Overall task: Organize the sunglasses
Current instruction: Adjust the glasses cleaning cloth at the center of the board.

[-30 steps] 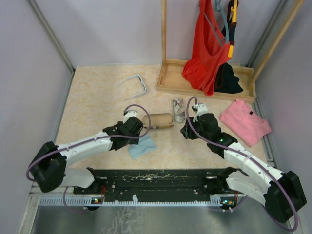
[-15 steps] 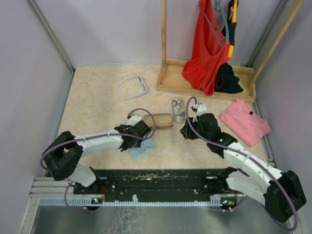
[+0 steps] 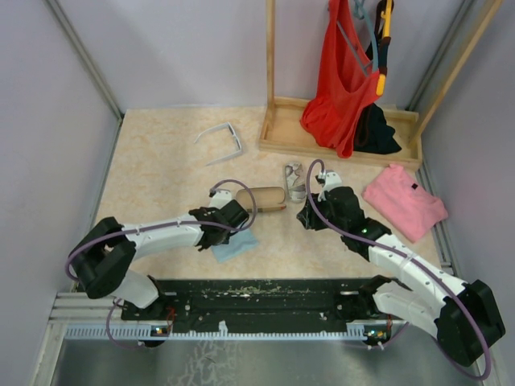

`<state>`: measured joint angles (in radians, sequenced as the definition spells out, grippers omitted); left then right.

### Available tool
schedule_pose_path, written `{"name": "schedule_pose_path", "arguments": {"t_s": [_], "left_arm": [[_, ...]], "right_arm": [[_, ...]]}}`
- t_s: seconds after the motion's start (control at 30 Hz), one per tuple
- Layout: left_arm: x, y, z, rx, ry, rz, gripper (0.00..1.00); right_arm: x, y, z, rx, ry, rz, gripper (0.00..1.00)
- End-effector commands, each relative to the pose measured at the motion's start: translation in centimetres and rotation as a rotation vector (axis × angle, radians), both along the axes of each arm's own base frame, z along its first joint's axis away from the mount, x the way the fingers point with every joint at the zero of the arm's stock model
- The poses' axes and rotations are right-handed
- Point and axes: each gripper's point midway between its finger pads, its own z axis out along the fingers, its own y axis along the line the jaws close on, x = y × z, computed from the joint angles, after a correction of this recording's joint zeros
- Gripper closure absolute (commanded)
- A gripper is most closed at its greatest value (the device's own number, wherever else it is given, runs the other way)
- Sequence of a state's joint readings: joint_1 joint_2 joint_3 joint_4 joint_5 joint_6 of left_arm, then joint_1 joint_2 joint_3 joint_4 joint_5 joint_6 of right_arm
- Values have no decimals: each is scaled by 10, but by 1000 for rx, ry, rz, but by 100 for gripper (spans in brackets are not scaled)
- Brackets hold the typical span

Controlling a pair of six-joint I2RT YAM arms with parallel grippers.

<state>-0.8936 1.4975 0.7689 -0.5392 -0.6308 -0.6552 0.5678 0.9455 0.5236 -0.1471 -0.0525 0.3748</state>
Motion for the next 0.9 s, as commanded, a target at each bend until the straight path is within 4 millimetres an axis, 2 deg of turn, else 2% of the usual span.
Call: {"name": "schedule_pose_path", "arguments": {"t_s": [0.0, 0.23, 0.5, 0.73, 0.87], "left_arm": [[-4, -10, 0, -60, 4, -33, 42], [-9, -10, -11, -57, 38, -49, 45], [-8, -10, -12, -49, 39, -48, 53], [-6, -5, -3, -43, 13, -23, 54], [-4, -5, 0, -51, -1, -26, 59]], "right_arm": [[7, 9, 14, 32, -55, 24, 62], [6, 8, 12, 27, -52, 21, 62], [6, 8, 14, 30, -55, 22, 62], [6, 8, 15, 30, -58, 22, 62], [6, 8, 15, 30, -56, 21, 62]]}}
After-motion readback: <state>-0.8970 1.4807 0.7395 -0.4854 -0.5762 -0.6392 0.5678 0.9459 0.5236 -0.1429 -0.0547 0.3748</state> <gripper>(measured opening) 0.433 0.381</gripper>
